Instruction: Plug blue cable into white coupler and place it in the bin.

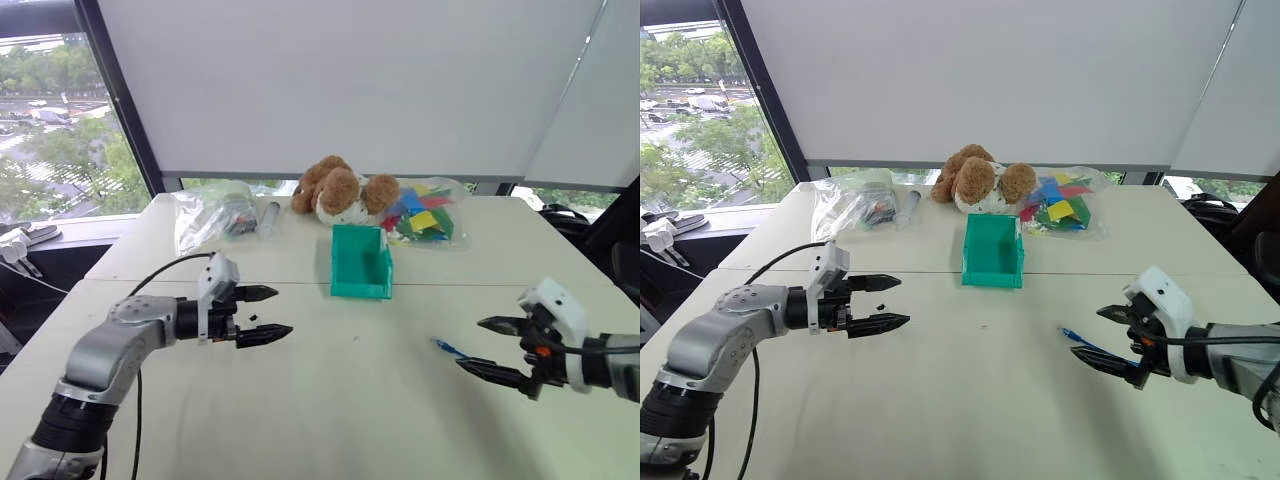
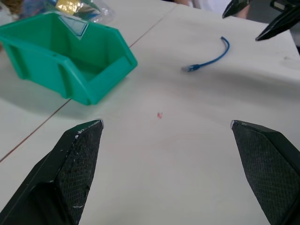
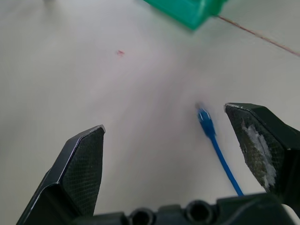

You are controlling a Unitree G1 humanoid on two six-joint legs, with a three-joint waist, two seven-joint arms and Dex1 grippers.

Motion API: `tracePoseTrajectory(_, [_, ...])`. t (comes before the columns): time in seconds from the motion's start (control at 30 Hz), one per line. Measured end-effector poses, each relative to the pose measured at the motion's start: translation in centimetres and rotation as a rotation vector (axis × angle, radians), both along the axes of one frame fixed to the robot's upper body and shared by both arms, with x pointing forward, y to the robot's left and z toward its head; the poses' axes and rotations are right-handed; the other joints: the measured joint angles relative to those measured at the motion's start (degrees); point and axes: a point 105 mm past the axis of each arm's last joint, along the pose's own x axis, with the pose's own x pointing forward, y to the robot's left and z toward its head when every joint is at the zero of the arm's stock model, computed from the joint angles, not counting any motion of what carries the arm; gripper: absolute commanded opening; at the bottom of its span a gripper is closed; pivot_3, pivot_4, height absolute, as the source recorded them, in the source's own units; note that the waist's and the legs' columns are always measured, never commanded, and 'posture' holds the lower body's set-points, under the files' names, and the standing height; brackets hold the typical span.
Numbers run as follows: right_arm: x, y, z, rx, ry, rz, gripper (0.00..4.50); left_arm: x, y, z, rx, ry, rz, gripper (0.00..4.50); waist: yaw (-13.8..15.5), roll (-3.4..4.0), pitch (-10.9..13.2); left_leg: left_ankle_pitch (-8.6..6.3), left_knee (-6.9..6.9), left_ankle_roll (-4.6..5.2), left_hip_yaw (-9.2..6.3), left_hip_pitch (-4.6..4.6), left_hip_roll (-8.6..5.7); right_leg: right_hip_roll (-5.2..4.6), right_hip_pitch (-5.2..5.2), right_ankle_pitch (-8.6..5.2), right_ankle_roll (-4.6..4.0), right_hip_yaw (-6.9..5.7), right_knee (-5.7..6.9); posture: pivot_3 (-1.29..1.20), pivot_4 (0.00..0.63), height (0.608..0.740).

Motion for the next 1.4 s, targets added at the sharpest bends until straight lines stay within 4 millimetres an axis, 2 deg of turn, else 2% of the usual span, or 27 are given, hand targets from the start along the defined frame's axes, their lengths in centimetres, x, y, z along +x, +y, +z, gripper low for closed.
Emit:
tracePoseTrajectory(0.13, [-0.3, -1.2, 0.4, -0.021, -0.013, -0.018, 4.46, 0.5, -0.6, -0.3, 0.002, -0.003, -0.015, 4.50, 0.0, 0.00, 0.0, 0.00, 0.00, 0.00, 0.01, 0.02, 0.00, 0.04, 0.01, 0.01, 0.01, -0.01, 0.02, 0.00, 0.150, 0.740])
tracePoseTrajectory(0.33, [-0.5, -2.6, -0.2, -0.067, -0.008, -0.036, 4.46, 1.5, -1.2, 0.0, 0.005, -0.031, -0.020, 4.50, 0.0, 0.00, 0.0, 0.00, 0.02, 0.00, 0.01, 0.03, -0.01, 0.07, 0.02, 0.07, 0.14, -0.02, 0.02, 0.00, 0.150, 0.740])
tracePoseTrajectory(0.47, [0.3, -3.7, -0.9, -0.077, -0.028, -0.057, 4.46, 1.9, -1.4, -0.5, 0.012, -0.034, -0.030, 4.50, -0.1, -0.01, 0.0, 0.00, 0.03, 0.00, 0.03, 0.03, -0.01, 0.08, 0.03, 0.09, 0.16, -0.01, 0.01, 0.00, 0.150, 0.740])
tracePoseTrajectory(0.67, [2.4, -5.5, -4.8, -0.026, 0.009, -0.095, 4.46, 2.2, -1.7, -0.8, -0.002, -0.044, -0.018, 4.50, -0.1, -0.01, 0.0, 0.00, 0.04, 0.00, 0.04, 0.06, -0.01, 0.10, 0.06, 0.09, 0.18, 0.00, 0.03, 0.00, 0.150, 0.740])
tracePoseTrajectory(0.9, [4.1, -5.7, -8.6, -0.011, 0.048, -0.065, 4.46, 2.2, -1.4, -0.9, 0.006, -0.043, -0.010, 4.50, -0.2, 0.01, 0.0, 0.01, 0.04, -0.01, 0.04, 0.08, -0.01, 0.13, 0.05, 0.10, 0.19, 0.00, 0.09, 0.00, 0.150, 0.740])
tracePoseTrajectory(1.13, [4.9, -5.5, -9.2, 0.018, 0.067, -0.026, 4.46, 2.1, -1.1, -1.1, 0.019, -0.044, 0.004, 4.50, -0.3, 0.00, 0.0, 0.01, 0.07, -0.01, 0.03, 0.14, 0.00, 0.13, 0.10, 0.10, 0.19, 0.00, 0.12, 0.00, 0.150, 0.740])
tracePoseTrajectory(1.2, [5.0, -5.5, -9.2, 0.025, 0.075, -0.017, 3.90, 2.1, -1.1, -1.0, 0.020, -0.048, 0.005, 4.50, -0.4, -0.01, 0.0, 0.01, 0.07, -0.01, 0.03, 0.15, 0.01, 0.14, 0.12, 0.10, 0.19, 0.00, 0.11, 0.00, 0.150, 0.740])
tracePoseTrajectory(1.27, [5.3, -5.7, -9.2, 0.033, 0.080, -0.024, 3.11, 2.0, -1.1, -0.9, 0.024, -0.053, 0.004, 4.50, -0.4, -0.02, 0.0, 0.01, 0.08, -0.01, 0.03, 0.16, 0.01, 0.14, 0.13, 0.10, 0.19, 0.00, 0.11, 0.00, 0.150, 0.740])
tracePoseTrajectory(1.4, [5.5, -5.9, -9.1, 0.047, 0.091, -0.026, 1.03, 2.0, -0.6, -1.1, 0.036, -0.051, 0.019, 4.50, -0.4, -0.01, 0.0, 0.01, 0.07, -0.01, 0.02, 0.16, 0.03, 0.17, 0.13, 0.10, 0.19, 0.00, 0.11, 0.00, 0.150, 0.740])
